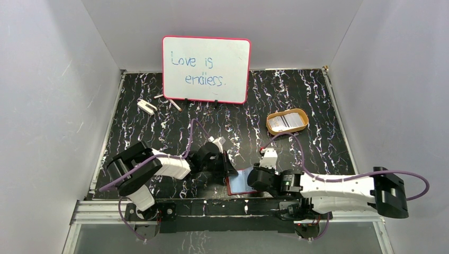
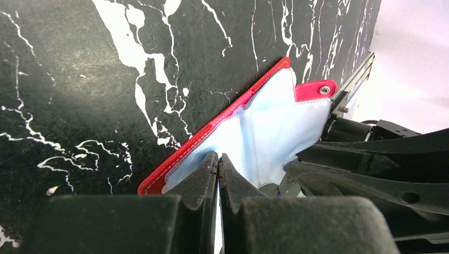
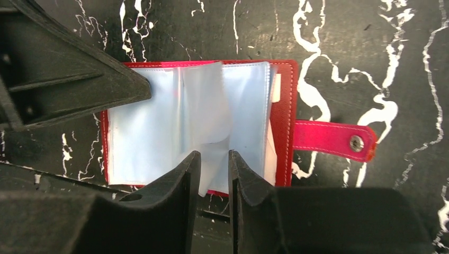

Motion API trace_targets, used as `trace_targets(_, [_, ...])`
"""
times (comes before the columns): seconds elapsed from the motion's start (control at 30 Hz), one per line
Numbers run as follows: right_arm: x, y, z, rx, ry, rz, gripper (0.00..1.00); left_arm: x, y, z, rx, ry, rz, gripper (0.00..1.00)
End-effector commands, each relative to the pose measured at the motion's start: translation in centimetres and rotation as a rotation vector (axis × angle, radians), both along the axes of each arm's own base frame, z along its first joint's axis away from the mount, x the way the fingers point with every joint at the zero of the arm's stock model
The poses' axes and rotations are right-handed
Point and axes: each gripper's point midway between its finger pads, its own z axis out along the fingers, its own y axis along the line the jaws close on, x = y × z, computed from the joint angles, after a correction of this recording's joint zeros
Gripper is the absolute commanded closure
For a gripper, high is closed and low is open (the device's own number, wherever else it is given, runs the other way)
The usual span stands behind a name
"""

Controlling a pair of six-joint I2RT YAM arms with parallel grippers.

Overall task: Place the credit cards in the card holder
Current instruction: Open the card holder at the center of the board.

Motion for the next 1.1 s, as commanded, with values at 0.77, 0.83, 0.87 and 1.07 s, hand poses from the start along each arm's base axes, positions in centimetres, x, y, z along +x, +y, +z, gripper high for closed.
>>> trace_targets(0.77, [0.5,2.7,-0.7,0.034,0.062,0.138,0.55,-1.6,5.2,-4.4,0.215,0.052,0.072,1.00])
trace_targets(0.83, [0.1,2.0,-1.5,0.032,0.088,0.134,0.54,-1.5,5.3,-3.9,0.212,0.043,0.076,1.00])
trace_targets(0.87, [-0.1,1.8,-1.8,0.028,0.101,0.131,0.54,-1.5,5.3,-3.6,0.209,0.039,0.078,1.00])
trace_targets(1.07, [-0.8,1.2,-2.7,0.038,0.145,0.107,0.48,-0.8,5.3,-2.0,0.206,-0.007,0.083,1.00])
